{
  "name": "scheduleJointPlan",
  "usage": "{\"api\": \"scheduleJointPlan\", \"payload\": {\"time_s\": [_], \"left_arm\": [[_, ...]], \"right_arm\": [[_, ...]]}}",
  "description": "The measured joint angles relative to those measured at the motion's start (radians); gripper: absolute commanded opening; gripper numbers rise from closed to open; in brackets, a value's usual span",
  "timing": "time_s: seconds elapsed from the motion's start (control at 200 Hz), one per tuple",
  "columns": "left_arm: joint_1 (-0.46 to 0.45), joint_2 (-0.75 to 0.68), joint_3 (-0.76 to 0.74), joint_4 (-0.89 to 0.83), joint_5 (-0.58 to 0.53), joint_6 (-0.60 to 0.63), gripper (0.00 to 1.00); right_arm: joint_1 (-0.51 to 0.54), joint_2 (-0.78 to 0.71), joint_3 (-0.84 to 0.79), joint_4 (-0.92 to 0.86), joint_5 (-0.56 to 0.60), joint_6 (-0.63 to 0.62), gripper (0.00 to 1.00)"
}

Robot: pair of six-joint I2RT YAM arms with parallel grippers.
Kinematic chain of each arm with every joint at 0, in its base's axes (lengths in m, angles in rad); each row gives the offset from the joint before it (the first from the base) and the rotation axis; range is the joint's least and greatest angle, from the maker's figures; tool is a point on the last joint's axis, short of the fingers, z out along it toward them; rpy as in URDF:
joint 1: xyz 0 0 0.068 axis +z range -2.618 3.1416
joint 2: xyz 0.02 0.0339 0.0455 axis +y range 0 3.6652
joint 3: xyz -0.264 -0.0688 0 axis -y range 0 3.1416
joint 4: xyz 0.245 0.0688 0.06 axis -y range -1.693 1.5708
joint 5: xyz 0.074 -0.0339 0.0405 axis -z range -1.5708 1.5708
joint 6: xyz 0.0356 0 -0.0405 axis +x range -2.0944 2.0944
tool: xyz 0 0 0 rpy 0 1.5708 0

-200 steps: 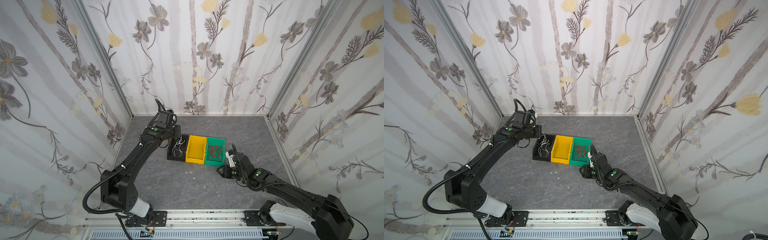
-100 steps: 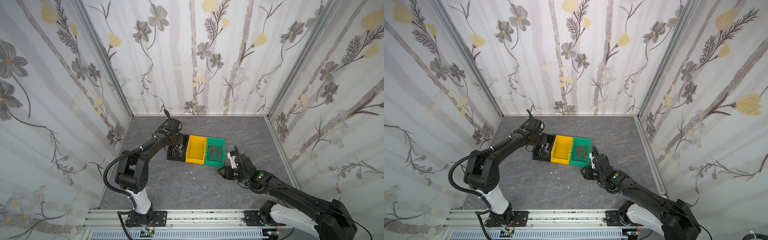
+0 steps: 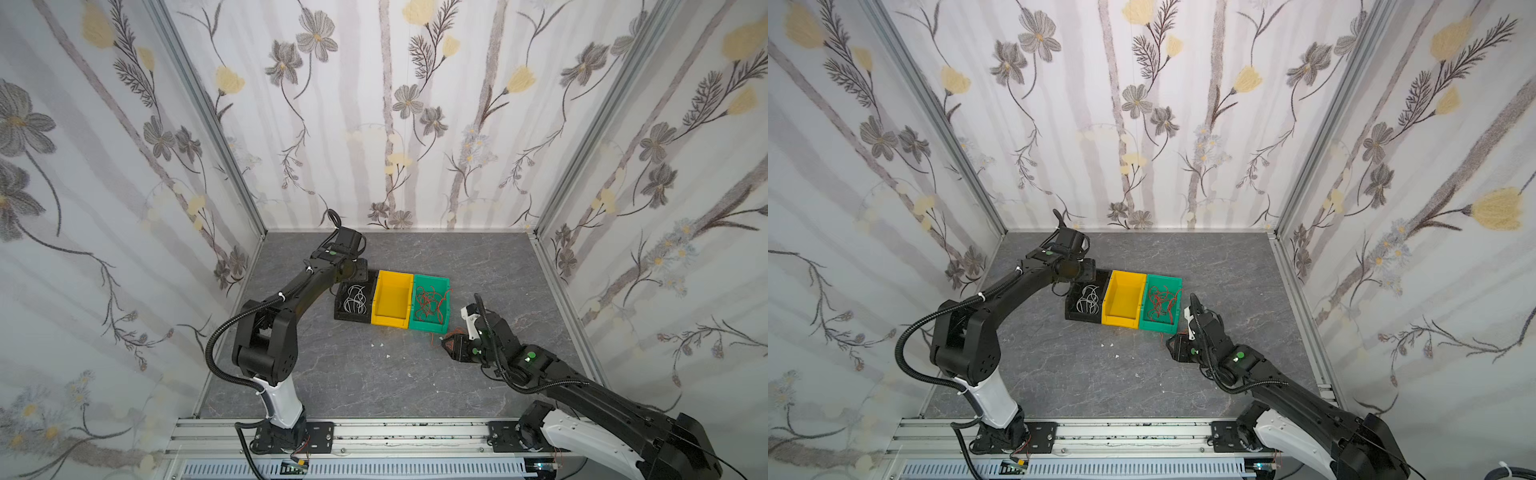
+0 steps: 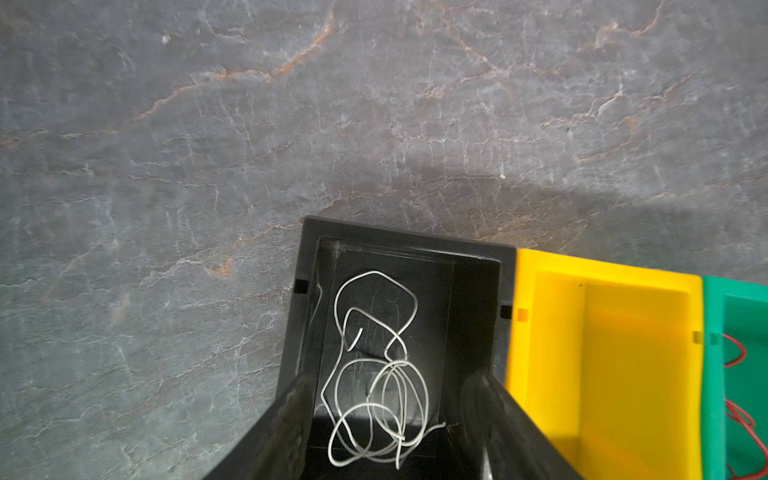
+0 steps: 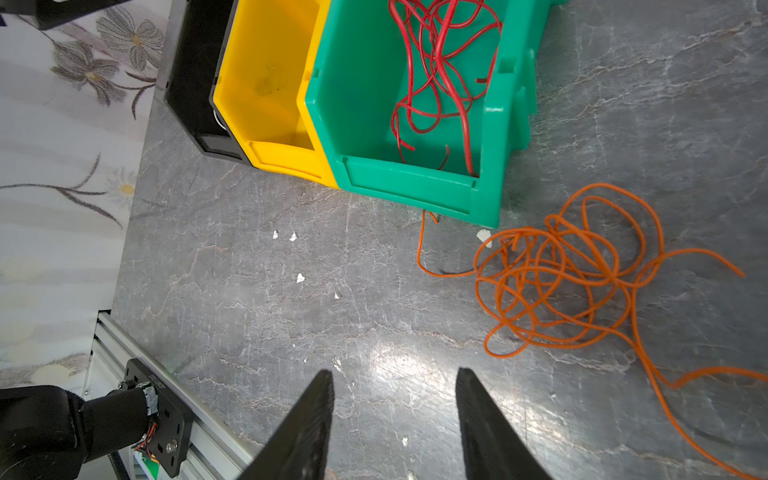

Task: Untangle the cables
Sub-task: 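Carry the white wire to the black bin with the left gripper and release, then grasp the orange wire with the right gripper while the left returns to the tangle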

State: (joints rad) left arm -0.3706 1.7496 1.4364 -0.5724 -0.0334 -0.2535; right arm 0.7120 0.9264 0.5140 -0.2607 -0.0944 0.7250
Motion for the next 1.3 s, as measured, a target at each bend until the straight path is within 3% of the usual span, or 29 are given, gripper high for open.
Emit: {"api": "scheduleJointPlan", "payload": {"time_s": [0.175,0.525,0.939,1.039,1.299], "left_arm": [[-0.054,-0.129,-0.042,-0.005,0.028,0.011,0.69],[-0.230,-0.375,-0.387,0.150,0.113,-0.104,0.69],[-0.418,-0.480,-0.687,0.392,0.143,-0.284,0.69],[-0.440,-0.481,-0.725,0.426,0.144,-0.313,0.69],[-0.472,-0.481,-0.798,0.528,0.165,-0.364,0.69]], "right_arm": [[-0.010,-0.029,0.014,-0.065,0.068,0.008,0.50],[-0.094,0.002,0.050,-0.188,0.196,0.014,0.51],[-0.106,0.272,0.109,-0.106,0.056,-0.046,0.52],[-0.105,0.336,0.108,-0.070,0.049,-0.051,0.48],[-0.096,0.396,0.098,-0.005,0.038,-0.055,0.09]]}}
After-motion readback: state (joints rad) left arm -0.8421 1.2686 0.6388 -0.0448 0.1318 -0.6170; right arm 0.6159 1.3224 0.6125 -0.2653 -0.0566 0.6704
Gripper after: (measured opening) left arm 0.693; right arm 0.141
